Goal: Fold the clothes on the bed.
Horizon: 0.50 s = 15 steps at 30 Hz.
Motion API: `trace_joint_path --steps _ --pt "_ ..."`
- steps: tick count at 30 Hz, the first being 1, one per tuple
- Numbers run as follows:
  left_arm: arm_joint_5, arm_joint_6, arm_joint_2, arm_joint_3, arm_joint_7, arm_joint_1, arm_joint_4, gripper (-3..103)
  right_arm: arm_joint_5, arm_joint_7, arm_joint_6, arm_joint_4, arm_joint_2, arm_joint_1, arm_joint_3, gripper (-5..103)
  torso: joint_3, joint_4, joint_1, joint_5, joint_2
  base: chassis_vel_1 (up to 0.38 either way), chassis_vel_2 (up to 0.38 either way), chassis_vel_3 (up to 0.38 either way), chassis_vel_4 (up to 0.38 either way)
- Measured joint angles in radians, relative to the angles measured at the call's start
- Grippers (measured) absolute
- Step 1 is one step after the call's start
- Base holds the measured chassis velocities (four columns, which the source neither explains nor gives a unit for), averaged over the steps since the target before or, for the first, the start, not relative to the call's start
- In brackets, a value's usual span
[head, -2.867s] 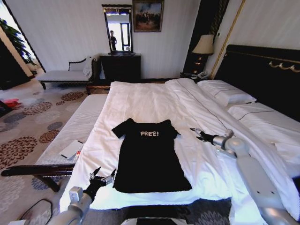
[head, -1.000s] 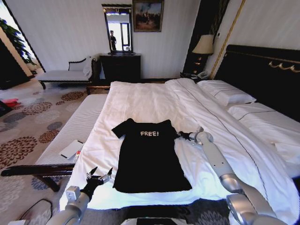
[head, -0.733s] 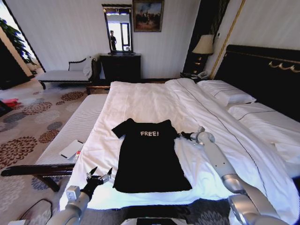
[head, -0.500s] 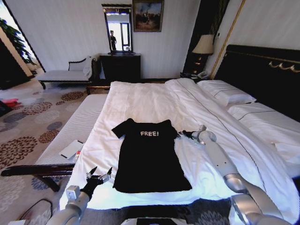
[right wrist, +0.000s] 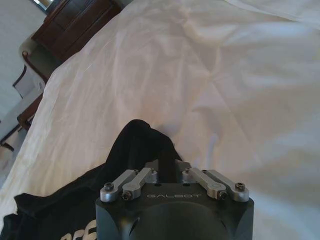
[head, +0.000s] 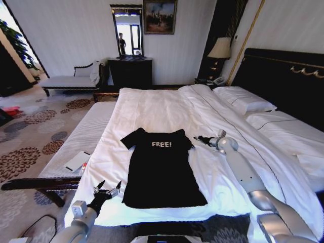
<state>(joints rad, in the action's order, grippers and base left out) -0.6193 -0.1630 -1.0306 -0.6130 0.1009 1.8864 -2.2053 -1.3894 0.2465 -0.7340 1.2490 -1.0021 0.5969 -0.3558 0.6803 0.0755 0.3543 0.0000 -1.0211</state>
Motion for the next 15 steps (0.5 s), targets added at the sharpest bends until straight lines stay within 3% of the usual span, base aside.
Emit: trace_joint_path --steps 1,6,9,11,15 --pt "0.001 0.000 0.001 0.001 0.000 -0.001 0.001 100 -0.011 0.013 0.000 0.008 0.000 0.009 -0.009 24 0.000 0.0001 0.000 0.0000 0.000 0.000 0.000 0.000 0.000" --pt "0.002 0.000 0.006 0.012 0.004 -0.009 0.001 100 -0.036 0.047 0.000 0.017 -0.017 0.048 -0.042 46 0.000 0.0002 0.000 -0.0001 0.000 0.000 0.000 0.000 0.000" --pt "0.002 -0.001 0.009 0.013 0.007 -0.010 -0.003 100 -0.033 0.055 -0.001 0.017 -0.038 0.070 -0.063 51 0.000 0.0000 0.000 0.0003 0.000 0.000 0.000 0.000 0.000" --pt "0.001 -0.002 0.012 0.012 0.008 -0.008 -0.008 100 -0.032 0.061 -0.001 0.022 -0.055 0.092 -0.086 62 0.000 -0.0002 0.000 0.0002 0.000 0.000 0.000 0.000 0.000" --pt "0.001 -0.003 0.014 0.011 0.009 -0.004 -0.012 100 -0.034 0.067 -0.001 0.037 -0.060 0.119 -0.104 73 0.000 0.0002 0.000 -0.0001 0.000 0.000 0.000 0.000 0.000"
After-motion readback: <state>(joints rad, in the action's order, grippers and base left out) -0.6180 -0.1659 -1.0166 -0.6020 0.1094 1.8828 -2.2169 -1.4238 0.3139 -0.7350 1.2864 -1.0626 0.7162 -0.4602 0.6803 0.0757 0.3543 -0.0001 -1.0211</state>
